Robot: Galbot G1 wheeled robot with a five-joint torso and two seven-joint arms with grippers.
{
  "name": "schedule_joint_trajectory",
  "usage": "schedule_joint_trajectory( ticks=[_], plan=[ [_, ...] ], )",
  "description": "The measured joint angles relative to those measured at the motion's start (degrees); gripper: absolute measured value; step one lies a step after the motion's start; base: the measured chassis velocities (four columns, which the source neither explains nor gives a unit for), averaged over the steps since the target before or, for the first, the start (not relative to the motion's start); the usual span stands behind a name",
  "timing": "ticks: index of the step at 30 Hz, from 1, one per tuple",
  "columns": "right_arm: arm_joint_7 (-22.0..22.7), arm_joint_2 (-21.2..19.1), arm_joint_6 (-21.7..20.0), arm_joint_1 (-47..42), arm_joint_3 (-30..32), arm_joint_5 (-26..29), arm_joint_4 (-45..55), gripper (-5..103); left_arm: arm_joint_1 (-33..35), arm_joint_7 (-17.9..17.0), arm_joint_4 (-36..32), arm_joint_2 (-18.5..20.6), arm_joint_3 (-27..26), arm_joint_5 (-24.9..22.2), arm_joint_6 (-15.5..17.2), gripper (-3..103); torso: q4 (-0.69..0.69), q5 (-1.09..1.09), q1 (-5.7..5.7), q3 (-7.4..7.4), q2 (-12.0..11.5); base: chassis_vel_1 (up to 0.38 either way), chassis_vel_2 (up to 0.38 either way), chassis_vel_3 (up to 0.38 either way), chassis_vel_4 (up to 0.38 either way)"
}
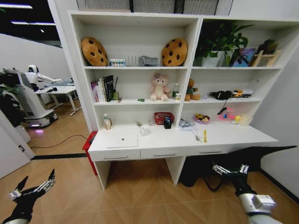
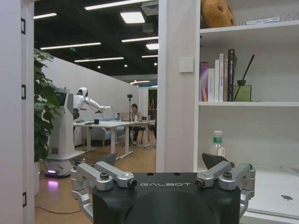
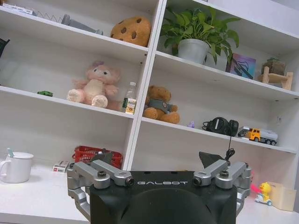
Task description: Organize the objects on the table.
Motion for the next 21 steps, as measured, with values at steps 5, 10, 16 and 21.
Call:
schedule_joint_trajectory(
  ticks=[5, 10, 16, 21],
  plan=[
    [0.0, 0.0, 0.0, 0.0, 0.0, 0.0, 0.0, 100, 0.0, 0.0, 0.0, 0.0, 0.0, 0.0, 0.0, 100, -0.01, 0.00, -0.02, -0.01, 0.0, 0.000, 0.000, 0.000, 0.000],
    [0.0, 0.0, 0.0, 0.0, 0.0, 0.0, 0.0, 100, 0.0, 0.0, 0.0, 0.0, 0.0, 0.0, 0.0, 100, 0.01, 0.00, -0.03, -0.02, 0.0, 0.000, 0.000, 0.000, 0.000],
    [0.0, 0.0, 0.0, 0.0, 0.0, 0.0, 0.0, 100, 0.0, 0.0, 0.0, 0.0, 0.0, 0.0, 0.0, 100, -0.01, 0.01, -0.02, -0.01, 0.0, 0.000, 0.000, 0.000, 0.000],
    [0.0, 0.0, 0.0, 0.0, 0.0, 0.0, 0.0, 100, 0.0, 0.0, 0.0, 0.0, 0.0, 0.0, 0.0, 100, 0.00, 0.00, -0.03, -0.02, 0.0, 0.000, 0.000, 0.000, 0.000]
  ],
)
